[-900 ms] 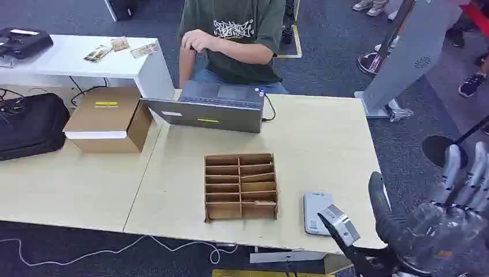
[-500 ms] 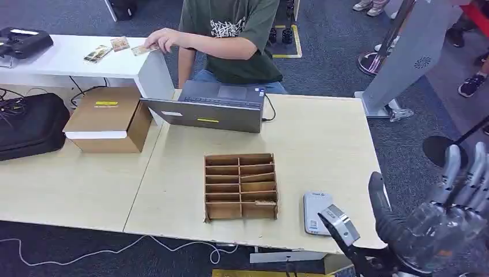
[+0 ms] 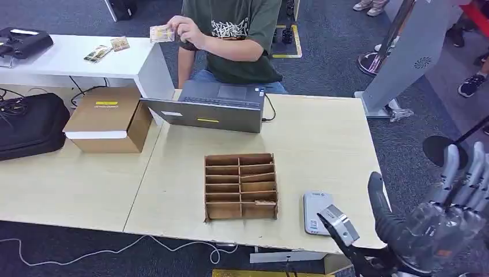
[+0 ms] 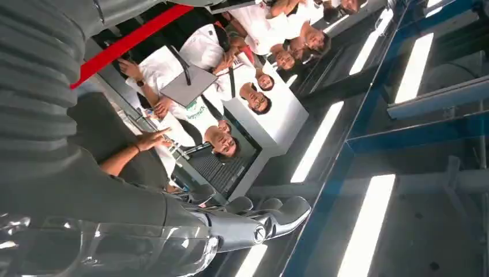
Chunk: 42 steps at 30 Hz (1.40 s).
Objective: Pass the card to the sensor for recognition and then transmit it.
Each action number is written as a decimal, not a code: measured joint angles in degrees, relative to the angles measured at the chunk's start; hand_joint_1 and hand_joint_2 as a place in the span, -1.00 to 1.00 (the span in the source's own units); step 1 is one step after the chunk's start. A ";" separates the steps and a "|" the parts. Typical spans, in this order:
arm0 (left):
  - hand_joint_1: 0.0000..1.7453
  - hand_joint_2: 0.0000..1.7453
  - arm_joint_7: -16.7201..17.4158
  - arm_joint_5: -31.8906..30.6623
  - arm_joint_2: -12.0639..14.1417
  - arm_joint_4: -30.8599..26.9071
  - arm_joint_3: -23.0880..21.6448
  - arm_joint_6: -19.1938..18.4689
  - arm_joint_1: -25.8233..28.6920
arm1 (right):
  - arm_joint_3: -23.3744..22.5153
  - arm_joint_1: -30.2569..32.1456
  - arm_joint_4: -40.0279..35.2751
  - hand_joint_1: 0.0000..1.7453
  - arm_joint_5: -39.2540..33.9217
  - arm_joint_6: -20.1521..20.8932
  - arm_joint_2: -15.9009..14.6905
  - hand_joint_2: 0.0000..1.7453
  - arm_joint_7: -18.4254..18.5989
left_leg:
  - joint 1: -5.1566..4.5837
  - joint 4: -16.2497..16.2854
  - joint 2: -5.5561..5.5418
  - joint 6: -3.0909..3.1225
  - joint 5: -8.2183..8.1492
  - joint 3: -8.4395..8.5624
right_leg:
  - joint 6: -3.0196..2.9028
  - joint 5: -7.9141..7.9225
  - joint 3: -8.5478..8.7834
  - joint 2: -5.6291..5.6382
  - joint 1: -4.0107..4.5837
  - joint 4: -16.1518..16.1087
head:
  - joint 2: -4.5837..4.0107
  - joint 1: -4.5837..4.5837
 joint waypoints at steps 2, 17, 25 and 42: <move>-1.00 -1.00 0.00 0.00 0.00 0.00 0.00 0.00 0.00 | -0.02 0.00 0.00 -1.00 0.00 0.00 0.00 1.00 0.00 | 0.00 0.00 0.00 0.00 0.00 0.00 | 0.00 0.00 0.00 0.00 0.00 0.00 | 0.00 0.00; -1.00 -1.00 0.17 -1.03 0.20 0.00 0.00 -0.22 -0.06 | -4.87 0.53 -1.73 -1.00 -0.02 0.00 0.46 1.00 -8.19 | 0.00 0.00 0.00 0.00 0.00 0.00 | 0.00 0.00 0.00 0.00 0.00 0.00 | -0.02 0.00; -1.00 -1.00 0.55 -2.38 1.22 0.00 0.00 -1.03 -0.33 | -16.27 -2.85 0.09 -1.00 -0.09 0.02 0.66 1.00 -22.54 | 0.00 0.00 -0.04 0.00 0.00 0.01 | 0.00 0.00 0.08 -0.07 0.00 0.00 | 0.00 0.02; -1.00 -1.00 1.60 -3.04 2.89 -0.02 0.00 -1.25 -0.67 | -27.32 -8.81 6.69 -1.00 -0.11 0.02 -0.37 1.00 -31.87 | 0.00 0.00 -0.04 0.00 0.00 0.05 | 0.00 0.00 0.12 -0.07 0.00 0.00 | 0.00 0.00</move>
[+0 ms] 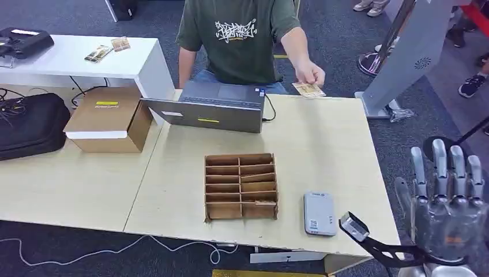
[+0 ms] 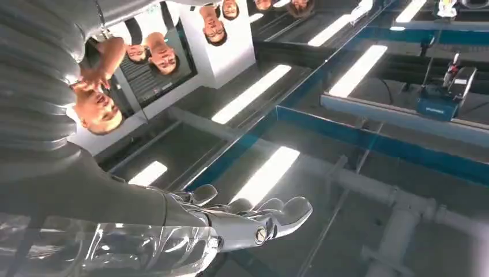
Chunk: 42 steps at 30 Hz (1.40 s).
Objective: Pass the card to the sensor for recognition and then transmit it.
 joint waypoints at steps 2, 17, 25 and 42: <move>-1.00 -1.00 0.00 -0.11 0.04 0.00 0.00 -0.02 0.01 | -0.56 -0.72 0.56 -1.00 0.00 0.00 -0.17 1.00 -0.02 | -0.01 0.00 0.00 0.00 0.00 0.01 | 0.00 0.00 0.00 0.01 0.00 0.00 | 0.00 0.00; -1.00 -1.00 1.88 -5.33 1.33 -0.66 0.00 -0.68 -1.49 | 39.72 -31.25 39.24 -1.00 0.39 0.11 -21.91 1.00 82.40 | -0.02 0.04 0.05 0.10 0.56 -0.58 | 0.09 0.54 -0.26 0.09 -0.04 0.01 | 0.00 0.27; -1.00 -1.00 2.60 -5.46 1.68 -1.16 0.00 -1.27 -1.45 | 58.66 -42.84 62.98 -1.00 0.02 0.55 -20.30 1.00 60.50 | 0.07 -0.01 -0.08 -0.08 0.75 -0.52 | -0.05 0.59 -0.59 0.02 0.04 0.14 | 0.00 0.13; -1.00 -1.00 2.60 -4.50 1.92 -1.18 0.00 -1.75 -1.01 | 55.60 -48.60 75.71 -1.00 0.11 0.81 -15.85 1.00 56.57 | 0.04 0.00 -0.08 -0.07 0.73 -0.52 | -0.03 0.60 -0.58 0.01 0.02 0.09 | -0.02 0.13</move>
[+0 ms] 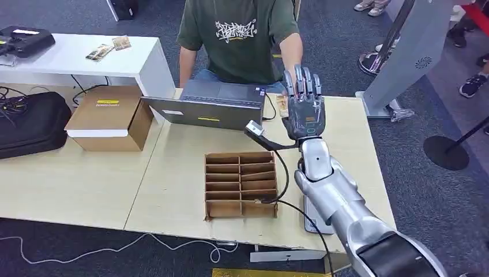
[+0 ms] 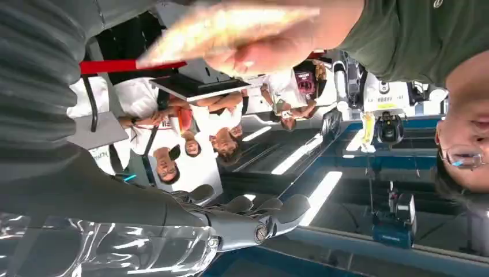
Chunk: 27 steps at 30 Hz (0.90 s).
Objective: Pass the card to the sensor for recognition and then transmit it.
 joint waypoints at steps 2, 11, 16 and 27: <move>-1.00 -1.00 0.00 0.09 0.02 0.00 0.00 0.00 0.03 | 0.07 -0.24 0.44 -1.00 0.00 0.09 0.11 1.00 0.00 | 0.00 0.00 0.00 0.00 0.00 0.00 | 0.00 0.00 0.00 0.00 0.00 0.00 | 0.02 0.00; -1.00 -1.00 -0.07 0.83 0.04 0.00 0.00 0.00 0.21 | 0.11 -0.54 1.38 -1.00 -0.02 0.50 0.33 1.00 -0.72 | -0.01 0.00 0.00 0.00 0.00 0.01 | 0.00 0.00 0.00 0.01 0.00 0.00 | 0.02 0.00; -1.00 -1.00 -0.09 1.09 0.02 0.00 0.00 0.00 0.33 | -0.96 0.73 -0.13 -1.00 -0.02 0.44 0.33 1.00 -1.40 | -0.01 0.00 0.00 0.00 0.00 0.01 | 0.00 0.00 0.00 0.00 0.00 -0.02 | 0.02 0.00; -1.00 -1.00 -0.09 1.25 0.04 0.00 0.00 0.00 0.33 | -2.75 2.81 -3.02 1.00 -0.02 0.02 0.31 1.00 -2.49 | 0.00 0.00 0.01 0.02 -0.02 0.01 | 0.00 0.00 -0.01 0.02 0.00 -0.01 | 0.02 0.00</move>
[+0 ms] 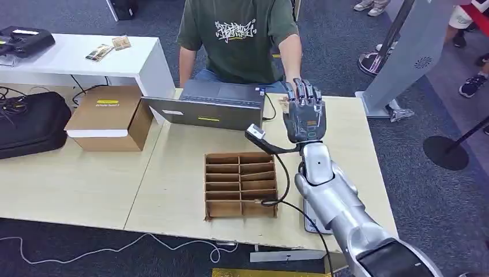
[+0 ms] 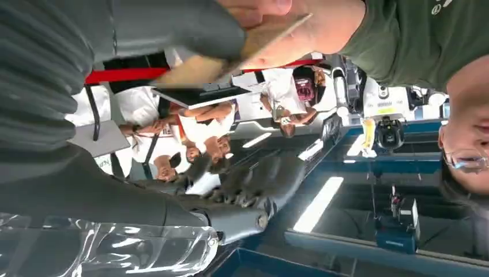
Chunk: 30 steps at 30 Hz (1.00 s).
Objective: Pass the card to the sensor for recognition and then transmit it.
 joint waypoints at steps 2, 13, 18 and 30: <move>-1.00 -1.00 0.00 0.13 0.00 0.00 0.00 0.00 0.00 | -0.07 0.17 -0.29 1.00 0.00 -0.09 0.02 1.00 -0.02 | 0.00 0.00 0.00 0.00 0.00 0.00 | 0.00 0.00 0.00 -0.01 0.00 0.00 | 0.00 0.00; -1.00 -1.00 0.00 0.30 0.00 0.00 0.00 -0.04 0.00 | -0.09 0.44 -1.20 1.00 0.00 -0.07 0.04 1.00 0.00 | 0.00 0.00 -0.01 0.00 0.00 -0.01 | 0.00 0.00 0.01 -0.01 0.00 0.00 | 0.00 0.00; -1.00 -1.00 0.00 0.48 0.20 0.00 0.00 -0.15 0.00 | -0.20 0.44 -1.36 1.00 0.00 -0.11 0.09 1.00 -0.88 | 0.00 0.00 -0.01 0.00 0.00 -0.01 | 0.00 0.00 0.01 -0.01 0.00 0.00 | 0.00 0.00; -1.00 -1.00 0.00 1.81 0.13 0.00 0.11 -0.15 0.28 | -10.43 3.97 -7.31 1.00 -15.24 5.51 4.63 1.00 -10.80 | 0.00 0.00 -0.01 0.00 0.00 -0.01 | 0.00 -0.01 0.00 -0.02 0.00 0.00 | 0.00 0.00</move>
